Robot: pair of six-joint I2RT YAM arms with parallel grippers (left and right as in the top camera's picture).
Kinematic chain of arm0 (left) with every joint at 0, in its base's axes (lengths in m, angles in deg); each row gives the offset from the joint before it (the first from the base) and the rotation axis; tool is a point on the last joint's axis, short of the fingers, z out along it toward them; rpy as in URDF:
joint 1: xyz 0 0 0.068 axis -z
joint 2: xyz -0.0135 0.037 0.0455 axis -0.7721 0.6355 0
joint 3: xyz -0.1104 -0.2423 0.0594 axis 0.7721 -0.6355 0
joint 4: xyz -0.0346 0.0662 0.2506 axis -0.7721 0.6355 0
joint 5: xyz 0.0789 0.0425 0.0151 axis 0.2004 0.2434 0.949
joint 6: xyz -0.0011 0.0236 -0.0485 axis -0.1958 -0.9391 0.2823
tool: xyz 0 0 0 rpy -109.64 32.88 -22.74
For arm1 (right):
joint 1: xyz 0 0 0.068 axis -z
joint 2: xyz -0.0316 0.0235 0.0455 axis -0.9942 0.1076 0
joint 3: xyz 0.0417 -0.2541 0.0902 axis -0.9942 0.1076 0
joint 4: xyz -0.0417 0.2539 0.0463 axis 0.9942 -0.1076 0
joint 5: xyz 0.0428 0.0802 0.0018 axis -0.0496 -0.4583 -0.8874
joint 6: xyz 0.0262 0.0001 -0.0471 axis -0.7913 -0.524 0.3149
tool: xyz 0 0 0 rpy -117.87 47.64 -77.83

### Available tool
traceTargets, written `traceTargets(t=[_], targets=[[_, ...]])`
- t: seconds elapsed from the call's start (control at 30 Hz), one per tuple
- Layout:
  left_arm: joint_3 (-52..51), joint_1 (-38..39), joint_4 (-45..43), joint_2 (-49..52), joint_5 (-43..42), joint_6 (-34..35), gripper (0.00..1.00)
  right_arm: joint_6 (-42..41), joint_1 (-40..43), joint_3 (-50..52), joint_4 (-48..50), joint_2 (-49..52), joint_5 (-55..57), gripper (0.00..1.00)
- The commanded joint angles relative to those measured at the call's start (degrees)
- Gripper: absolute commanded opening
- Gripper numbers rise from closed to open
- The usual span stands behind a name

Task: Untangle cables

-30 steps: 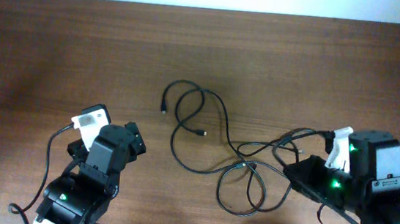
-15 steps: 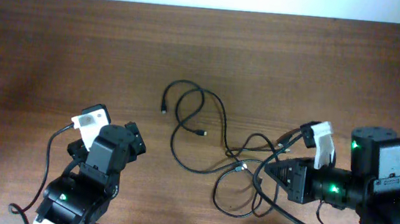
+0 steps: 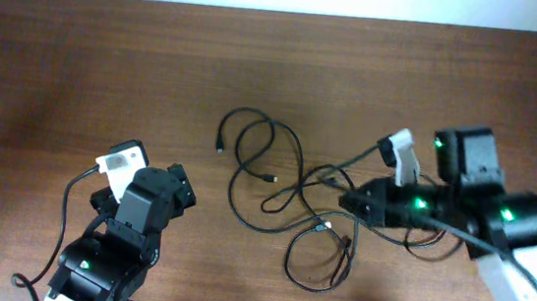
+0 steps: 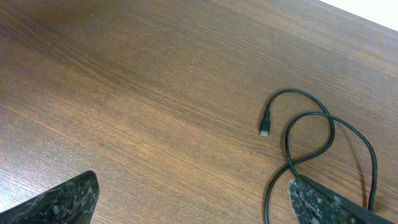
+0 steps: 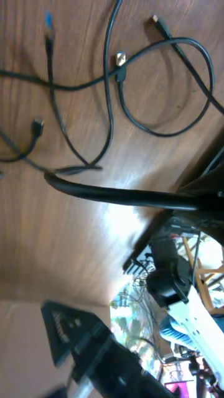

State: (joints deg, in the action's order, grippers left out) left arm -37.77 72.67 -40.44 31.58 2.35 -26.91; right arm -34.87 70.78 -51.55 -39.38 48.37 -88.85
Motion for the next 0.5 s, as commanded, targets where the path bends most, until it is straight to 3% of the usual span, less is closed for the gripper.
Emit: traceTargets(t=[0.0,0.23,0.37,0.47], targets=[[0.2,0.1,0.0,-0.2,0.6,-0.7,0.99,-4.8,0.3,-0.3,2.4,5.0,0.8,0.04],[0.2,0.1,0.0,-0.2,0.6,-0.7,0.99,-20.7,-3.5,-0.3,10.4,8.6,0.2,0.04],[0.2,0.1,0.0,-0.2,0.6,-0.7,0.99,-34.5,-7.9,-0.3,15.1,8.6,3.5,0.04],[0.2,0.1,0.0,-0.2,0.6,-0.7,0.99,-39.4,-10.9,-0.3,19.0,8.6,4.5,0.04]])
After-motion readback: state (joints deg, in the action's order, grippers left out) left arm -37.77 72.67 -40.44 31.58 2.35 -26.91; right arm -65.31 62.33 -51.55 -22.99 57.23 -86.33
